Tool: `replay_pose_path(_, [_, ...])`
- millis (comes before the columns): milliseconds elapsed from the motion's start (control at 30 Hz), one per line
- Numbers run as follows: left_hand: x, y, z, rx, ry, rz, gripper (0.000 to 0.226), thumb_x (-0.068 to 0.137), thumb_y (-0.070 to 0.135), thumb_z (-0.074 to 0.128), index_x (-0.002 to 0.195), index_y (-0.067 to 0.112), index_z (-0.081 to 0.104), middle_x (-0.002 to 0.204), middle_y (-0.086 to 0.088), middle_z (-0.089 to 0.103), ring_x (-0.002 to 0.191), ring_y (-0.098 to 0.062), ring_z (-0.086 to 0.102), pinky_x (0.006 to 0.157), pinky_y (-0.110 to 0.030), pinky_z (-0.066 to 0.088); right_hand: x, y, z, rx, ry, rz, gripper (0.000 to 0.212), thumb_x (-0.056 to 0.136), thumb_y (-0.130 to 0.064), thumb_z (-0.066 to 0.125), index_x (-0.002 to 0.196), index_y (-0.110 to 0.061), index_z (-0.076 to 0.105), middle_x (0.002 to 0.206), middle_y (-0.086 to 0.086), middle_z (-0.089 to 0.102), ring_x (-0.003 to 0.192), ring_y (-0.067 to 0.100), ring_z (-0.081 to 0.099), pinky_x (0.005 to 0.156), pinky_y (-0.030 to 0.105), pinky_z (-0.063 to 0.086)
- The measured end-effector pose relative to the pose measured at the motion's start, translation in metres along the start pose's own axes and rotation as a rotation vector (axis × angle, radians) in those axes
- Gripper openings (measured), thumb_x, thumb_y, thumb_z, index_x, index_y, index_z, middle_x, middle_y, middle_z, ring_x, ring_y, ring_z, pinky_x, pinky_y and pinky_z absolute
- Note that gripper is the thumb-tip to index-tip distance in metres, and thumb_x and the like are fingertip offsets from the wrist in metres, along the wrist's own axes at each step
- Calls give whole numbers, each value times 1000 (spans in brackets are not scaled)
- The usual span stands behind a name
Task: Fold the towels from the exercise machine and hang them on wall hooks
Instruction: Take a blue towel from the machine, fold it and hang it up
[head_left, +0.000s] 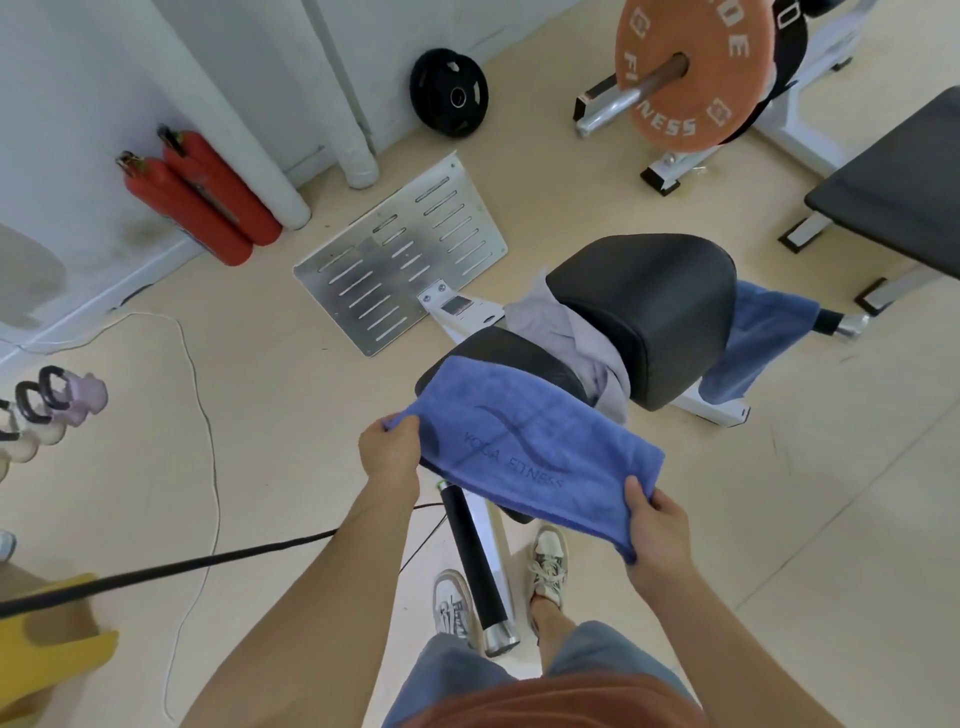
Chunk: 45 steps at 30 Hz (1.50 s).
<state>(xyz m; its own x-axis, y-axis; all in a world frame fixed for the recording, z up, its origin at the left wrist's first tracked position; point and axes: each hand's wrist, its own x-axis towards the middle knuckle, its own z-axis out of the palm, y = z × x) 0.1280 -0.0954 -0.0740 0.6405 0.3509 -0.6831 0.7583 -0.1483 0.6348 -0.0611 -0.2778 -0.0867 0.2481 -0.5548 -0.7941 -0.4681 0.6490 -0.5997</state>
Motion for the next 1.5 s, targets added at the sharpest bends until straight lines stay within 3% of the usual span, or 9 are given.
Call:
replay_pose_path(100, [-6,-6,-10,77,-42,-96,11,81,-5,49,84,3,55,82,-10,55,82,-30,53,85,-42,52,-4,-14,-7,103,-171,163,16,99,-21,50,113,-16,57,103,4,66,84,24,65,61,34,55])
replay_pose_path(267, [-22,14,-18,192,-122,-108,18,81,-7,38,89,0,52,82,-13,50,74,-30,47,64,-31,41,-4,-51,-9,-335,-27,-128,25,99,-20,43,119,-13,57,119,11,63,108,34,59,95,52,48])
replay_pose_path(400, [-44,28,-35,-50,-357,-197,14,63,1,46,75,5,52,68,-11,52,65,-30,51,60,-28,44,-31,-92,8,-455,23,-410,25,100,-20,41,113,-2,53,99,12,56,91,30,55,79,39,44])
replay_pose_path(633, [-63,41,-68,-266,-472,-3,21,89,31,63,102,15,67,102,-7,73,92,-26,68,73,-37,54,-65,-133,18,-619,-15,-717,17,103,-25,34,97,-13,45,78,2,50,80,20,51,74,31,40])
replay_pose_path(900, [-91,79,-109,-199,-535,189,22,89,15,57,107,6,65,101,-17,70,83,-32,67,66,-35,51,-110,-178,17,-682,-75,-804,25,102,-31,37,117,-15,49,89,1,56,84,19,55,78,35,41])
replay_pose_path(1067, [-113,92,-114,-275,-588,209,39,89,45,59,111,14,68,103,-9,74,90,-27,71,62,-33,56,-147,-204,14,-384,-422,-477,27,92,-34,60,95,-8,65,85,9,71,74,22,67,74,37,55])
replay_pose_path(1167, [-117,96,-123,-367,-649,261,38,93,44,53,121,20,61,112,-8,71,98,-28,69,71,-38,57,-156,-209,14,-295,-339,-611,23,96,-26,57,94,-4,63,80,8,68,71,20,64,62,29,50])
replay_pose_path(1300, [-122,102,-123,-184,-447,533,26,99,39,44,119,29,57,114,0,69,102,-20,67,86,-43,55,-160,-204,21,-826,98,-1102,25,101,-24,41,79,-11,42,68,0,46,61,19,44,57,34,29])
replay_pose_path(1500, [-160,124,-115,88,-192,833,16,93,23,47,108,25,49,93,9,61,97,-22,61,86,-40,50,-187,-201,43,-723,-7,-1134,30,99,-25,42,71,-15,37,63,-3,39,57,12,36,54,32,22])
